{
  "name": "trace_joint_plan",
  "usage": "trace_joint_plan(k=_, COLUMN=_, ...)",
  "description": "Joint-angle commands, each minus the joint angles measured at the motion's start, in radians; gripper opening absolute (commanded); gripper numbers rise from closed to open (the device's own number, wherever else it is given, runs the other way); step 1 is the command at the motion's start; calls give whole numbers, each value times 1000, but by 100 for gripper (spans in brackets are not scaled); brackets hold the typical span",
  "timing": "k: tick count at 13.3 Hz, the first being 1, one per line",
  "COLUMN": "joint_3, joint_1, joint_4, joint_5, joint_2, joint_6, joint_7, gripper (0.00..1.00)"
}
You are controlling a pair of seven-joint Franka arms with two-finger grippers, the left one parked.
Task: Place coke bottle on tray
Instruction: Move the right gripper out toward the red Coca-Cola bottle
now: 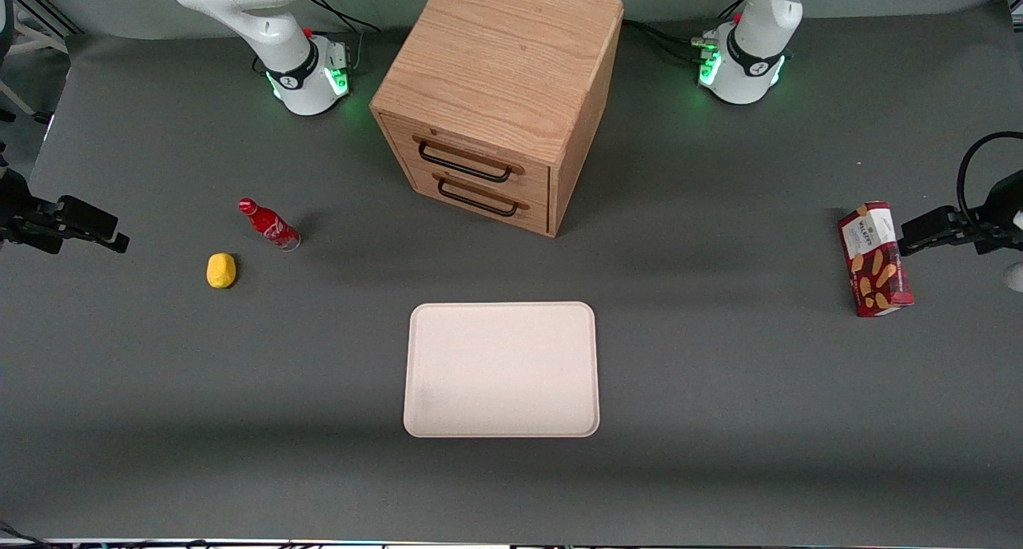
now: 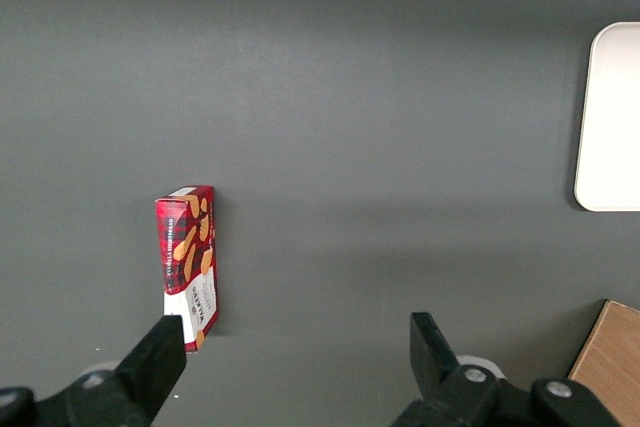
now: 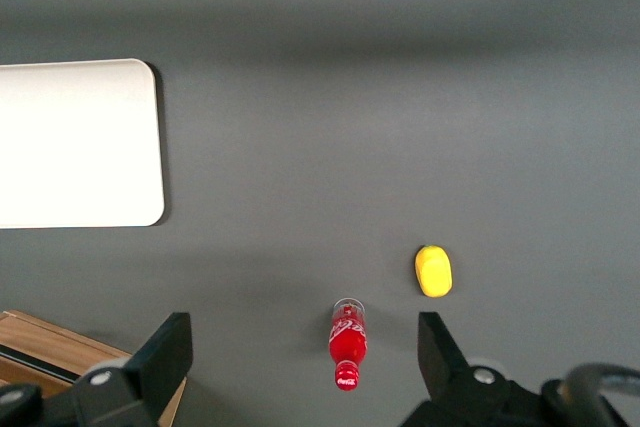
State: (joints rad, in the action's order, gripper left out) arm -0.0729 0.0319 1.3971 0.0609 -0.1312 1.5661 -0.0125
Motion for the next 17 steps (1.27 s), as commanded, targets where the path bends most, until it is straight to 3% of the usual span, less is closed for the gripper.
trace_joint_plan(k=1, joint_3=-4, joint_1=2, joint_4=-32, joint_5=1, joint_2=-13, joint_6=-21, joint_7=19, gripper=100)
trace_joint_plan(k=10, joint_3=-4, joint_1=5, joint_4=-23, joint_5=-3, joint_2=-2, joint_6=-29, joint_7=62, gripper=100)
trace_joint_plan(k=14, joint_3=-7, joint_1=13, joint_4=55, joint_5=-7, joint_2=111, joint_6=-127, joint_7=43, gripper=100)
trace_joint_plan(k=17, joint_3=-13, joint_1=23, joint_4=257, joint_5=-10, joint_2=284, joint_6=-127, joint_7=39, gripper=100)
